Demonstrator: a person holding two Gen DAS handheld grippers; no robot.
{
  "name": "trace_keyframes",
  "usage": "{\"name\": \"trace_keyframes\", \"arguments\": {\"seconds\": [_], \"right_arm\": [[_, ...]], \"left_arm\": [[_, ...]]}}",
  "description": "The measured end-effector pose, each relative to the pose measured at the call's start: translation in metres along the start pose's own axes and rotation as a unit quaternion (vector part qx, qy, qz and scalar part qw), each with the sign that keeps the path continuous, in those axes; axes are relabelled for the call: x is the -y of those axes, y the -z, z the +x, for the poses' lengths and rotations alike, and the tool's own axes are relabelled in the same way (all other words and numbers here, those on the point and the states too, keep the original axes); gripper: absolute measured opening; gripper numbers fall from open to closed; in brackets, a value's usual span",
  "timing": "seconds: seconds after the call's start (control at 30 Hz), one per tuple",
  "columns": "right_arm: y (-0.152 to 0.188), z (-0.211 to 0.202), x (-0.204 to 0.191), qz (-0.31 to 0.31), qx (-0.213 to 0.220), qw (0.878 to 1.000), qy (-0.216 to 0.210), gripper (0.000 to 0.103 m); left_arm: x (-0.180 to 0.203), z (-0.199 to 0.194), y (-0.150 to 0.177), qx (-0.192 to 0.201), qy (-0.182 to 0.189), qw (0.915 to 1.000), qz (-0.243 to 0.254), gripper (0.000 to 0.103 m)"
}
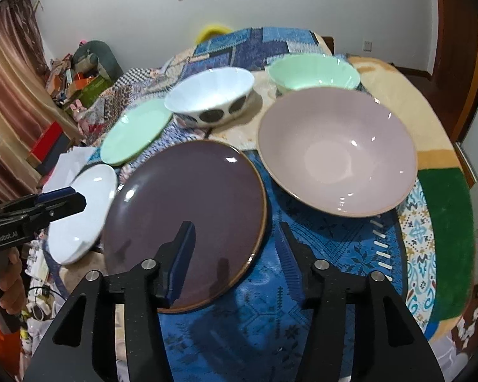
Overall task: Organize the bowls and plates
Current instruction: 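Lower the dark brown plate onto the quilt and open both tools, then close the left tool on the white plate rim while the right tool grips it too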
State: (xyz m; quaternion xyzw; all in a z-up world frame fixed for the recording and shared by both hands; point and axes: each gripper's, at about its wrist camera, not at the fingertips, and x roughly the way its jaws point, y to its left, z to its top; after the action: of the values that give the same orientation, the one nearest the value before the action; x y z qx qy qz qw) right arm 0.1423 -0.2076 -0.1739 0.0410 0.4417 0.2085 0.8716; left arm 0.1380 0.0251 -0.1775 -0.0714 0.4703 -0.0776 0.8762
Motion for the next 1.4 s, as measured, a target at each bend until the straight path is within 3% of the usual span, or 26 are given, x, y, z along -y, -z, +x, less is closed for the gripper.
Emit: {"name": "trace_keyframes", "arguments": {"seconds": [0.07, 0.17, 0.23, 0.43, 0.7, 1.03, 1.17, 1.27, 1.4], "right_arm": [[-0.002, -0.007, -0.006, -0.004, 0.008, 1.0, 0.0, 0.053], [-0.005, -0.015, -0.016, -0.011, 0.023, 1.0, -0.005, 0.067], [-0.007, -0.019, -0.025, -0.021, 0.035, 0.999, -0.005, 0.072], [-0.011, -0.019, -0.057, -0.05, 0.048, 0.998, -0.015, 0.075], [-0.014, 0.0, -0.096, -0.086, 0.039, 0.995, -0.03, 0.075], [-0.018, 0.053, -0.136, -0.121, -0.012, 0.992, -0.043, 0.075], [-0.021, 0.071, -0.146, -0.125, -0.033, 0.99, -0.048, 0.075], [-0.027, 0.084, -0.153, -0.135, -0.045, 0.989, -0.052, 0.066], [-0.033, 0.104, -0.16, -0.147, -0.064, 0.986, -0.055, 0.052]], "left_arm": [[0.0, -0.012, 0.001, 0.012, -0.001, 0.9999, 0.0, 0.067], [-0.003, -0.03, 0.006, 0.032, -0.01, 0.9994, 0.001, 0.081], [-0.007, -0.041, 0.009, 0.047, -0.016, 0.9988, 0.003, 0.092], [-0.028, -0.067, 0.021, 0.07, -0.035, 0.997, -0.001, 0.094], [-0.08, -0.077, 0.037, 0.07, -0.063, 0.9945, -0.047, 0.095], [-0.156, -0.063, 0.059, 0.042, -0.075, 0.9885, -0.124, 0.095], [-0.174, -0.054, 0.065, 0.032, -0.085, 0.9868, -0.134, 0.094], [-0.183, -0.049, 0.069, 0.027, -0.083, 0.9868, -0.136, 0.086], [-0.191, -0.039, 0.073, 0.012, -0.071, 0.9887, -0.132, 0.066]]}}
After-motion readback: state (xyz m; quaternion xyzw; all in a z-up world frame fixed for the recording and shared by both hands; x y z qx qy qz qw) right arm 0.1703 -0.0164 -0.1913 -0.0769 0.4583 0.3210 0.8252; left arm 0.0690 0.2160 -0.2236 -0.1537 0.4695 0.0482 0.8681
